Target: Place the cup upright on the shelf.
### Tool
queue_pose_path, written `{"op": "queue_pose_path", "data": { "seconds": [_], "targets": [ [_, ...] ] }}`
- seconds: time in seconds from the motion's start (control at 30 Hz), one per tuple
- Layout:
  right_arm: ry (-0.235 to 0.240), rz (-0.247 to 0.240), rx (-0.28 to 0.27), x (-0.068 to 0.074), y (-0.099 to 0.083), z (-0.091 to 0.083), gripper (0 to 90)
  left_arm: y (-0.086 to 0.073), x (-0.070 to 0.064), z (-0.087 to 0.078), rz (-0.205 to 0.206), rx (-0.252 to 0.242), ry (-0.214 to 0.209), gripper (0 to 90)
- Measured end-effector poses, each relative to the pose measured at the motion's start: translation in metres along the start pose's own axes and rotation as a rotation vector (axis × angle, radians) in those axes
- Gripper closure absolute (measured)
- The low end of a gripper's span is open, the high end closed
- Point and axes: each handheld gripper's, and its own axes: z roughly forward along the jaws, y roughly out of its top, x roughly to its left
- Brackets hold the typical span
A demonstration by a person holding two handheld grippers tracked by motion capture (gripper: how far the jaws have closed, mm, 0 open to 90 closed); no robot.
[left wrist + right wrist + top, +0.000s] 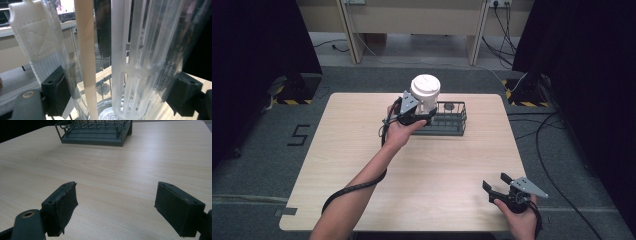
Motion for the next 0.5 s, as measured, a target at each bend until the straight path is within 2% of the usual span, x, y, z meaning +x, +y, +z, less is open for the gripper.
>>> {"op": "queue_pose_path", "data": {
  "seconds": [0.5],
  "targets": [
    [0.003, -0.005, -0.003, -0.001, 0.000, 0.000, 18.3, 0.006, -0.002, 0.026, -0.013, 0.004, 0.014, 17.8]
  ]
}}
